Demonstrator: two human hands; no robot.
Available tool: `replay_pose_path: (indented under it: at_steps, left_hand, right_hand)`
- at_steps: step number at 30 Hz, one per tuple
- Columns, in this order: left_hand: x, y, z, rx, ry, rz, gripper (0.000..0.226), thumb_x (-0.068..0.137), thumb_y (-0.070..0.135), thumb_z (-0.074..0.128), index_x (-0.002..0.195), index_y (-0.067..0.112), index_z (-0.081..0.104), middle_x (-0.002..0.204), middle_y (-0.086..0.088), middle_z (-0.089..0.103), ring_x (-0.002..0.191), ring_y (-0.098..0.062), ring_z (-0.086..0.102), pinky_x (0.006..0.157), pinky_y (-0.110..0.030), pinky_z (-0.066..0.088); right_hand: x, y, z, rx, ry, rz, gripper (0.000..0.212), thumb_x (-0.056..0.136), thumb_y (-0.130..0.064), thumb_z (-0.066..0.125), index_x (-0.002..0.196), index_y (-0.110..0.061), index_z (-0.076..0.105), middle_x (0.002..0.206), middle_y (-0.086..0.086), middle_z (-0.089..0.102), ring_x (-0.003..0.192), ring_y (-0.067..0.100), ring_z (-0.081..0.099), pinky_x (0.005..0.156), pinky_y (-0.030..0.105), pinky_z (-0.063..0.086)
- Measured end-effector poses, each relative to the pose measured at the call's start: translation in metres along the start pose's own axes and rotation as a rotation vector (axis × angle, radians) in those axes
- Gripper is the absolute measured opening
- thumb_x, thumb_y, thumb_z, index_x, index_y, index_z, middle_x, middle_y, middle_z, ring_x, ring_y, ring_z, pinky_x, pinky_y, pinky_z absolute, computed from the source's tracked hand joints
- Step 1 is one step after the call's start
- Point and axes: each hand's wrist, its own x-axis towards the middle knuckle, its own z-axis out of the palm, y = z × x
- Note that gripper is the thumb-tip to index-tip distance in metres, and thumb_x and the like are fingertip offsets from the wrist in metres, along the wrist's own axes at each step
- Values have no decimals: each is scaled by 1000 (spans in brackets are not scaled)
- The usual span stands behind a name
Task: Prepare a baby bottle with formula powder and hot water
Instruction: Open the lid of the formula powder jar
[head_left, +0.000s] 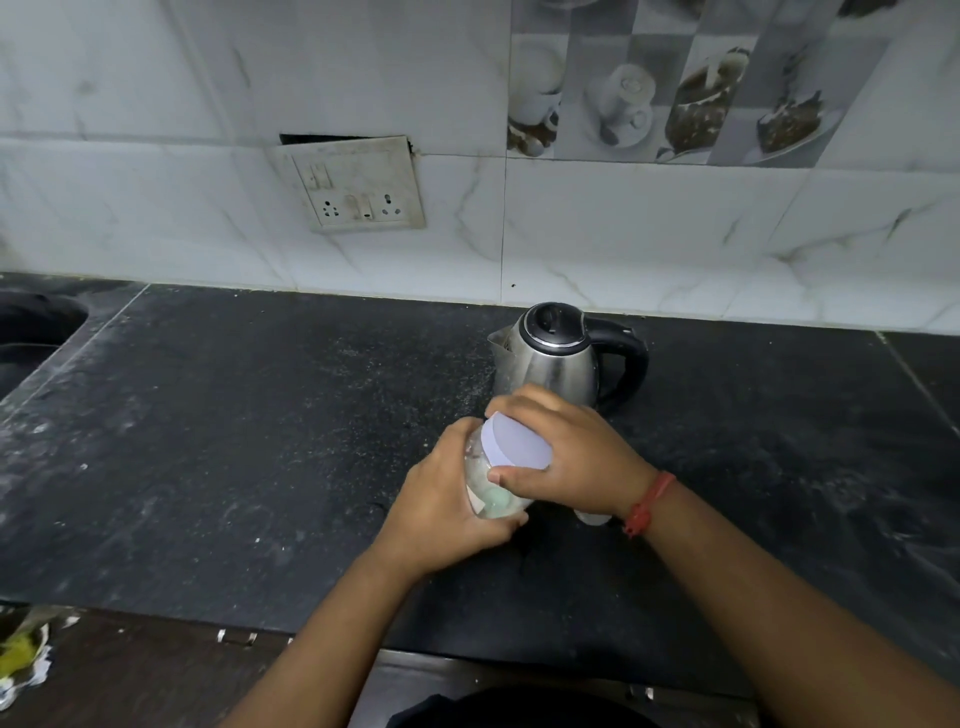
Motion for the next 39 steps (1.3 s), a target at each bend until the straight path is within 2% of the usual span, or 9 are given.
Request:
replay_pose_path:
  at_steps: [6,9,13,20,23,26,29,34,39]
  left_hand:
    - [5,5,2,78,152,36,84,67,48,76,139,27,38,128,12,57,113,-11,60,88,-40,56]
    - [3,9,1,-6,119,-13,77,63,46,76,131,30,44,117,15,61,103,-8,64,86,-39,56]
    - [0,17,-4,-53,96,-31,64,62,41,82,112,39,43,100,16,66,90,-4,66,78,-35,56]
    - [4,23,-14,-65,11,-21,75,58,39,85,113,51,36,103,27,63,90,3,65,73,-21,54]
    - [5,17,-20,-195,-138,-34,90,57,36,84,133,44,37,117,20,64,105,0,65,87,-33,57]
    - [6,3,-23,-342,-283,2,103,64,25,88,150,30,31,140,3,55,128,-17,58,103,-41,52]
    - [8,-1,-24,-343,-243,-27,99,64,23,89,144,36,31,136,5,56,124,-11,60,100,-33,53]
    - [15,-4,-26,-245,-126,-10,89,68,16,92,128,49,34,126,15,59,111,-4,63,89,-27,56]
    - [17,-6,-23,-230,-109,-3,89,67,20,91,127,49,33,125,16,57,111,-4,62,87,-25,56]
  right_hand:
    - [6,-19,19,-138,164,210,75,80,-78,48,142,-36,42,129,-8,41,101,20,60,73,29,40]
    - [9,-18,20,-139,215,203,72,78,-81,44,134,-36,51,118,-13,46,97,18,62,72,28,38]
    - [8,-12,13,-63,227,116,68,75,-81,43,125,-36,57,109,-15,47,95,8,59,77,33,49]
    - [7,-3,-1,44,228,-70,55,78,-67,54,121,-33,61,108,-15,51,97,5,56,80,41,53]
    - [6,0,-9,78,158,-192,52,80,-60,57,124,-33,62,112,-15,50,100,6,57,82,41,53]
    - [8,-3,-21,144,-31,-251,54,84,-52,60,135,-35,57,121,-11,48,111,10,55,91,39,51]
    - [12,-1,-30,135,-172,-185,63,84,-46,62,145,-48,44,131,-12,37,119,8,49,97,34,49]
    - [13,-5,-19,7,-61,-16,71,87,-61,64,150,-48,36,123,-16,33,111,1,43,94,26,43]
    - [9,-7,-14,275,-78,-26,77,83,-14,67,149,-40,37,144,-16,38,136,2,38,109,19,37]
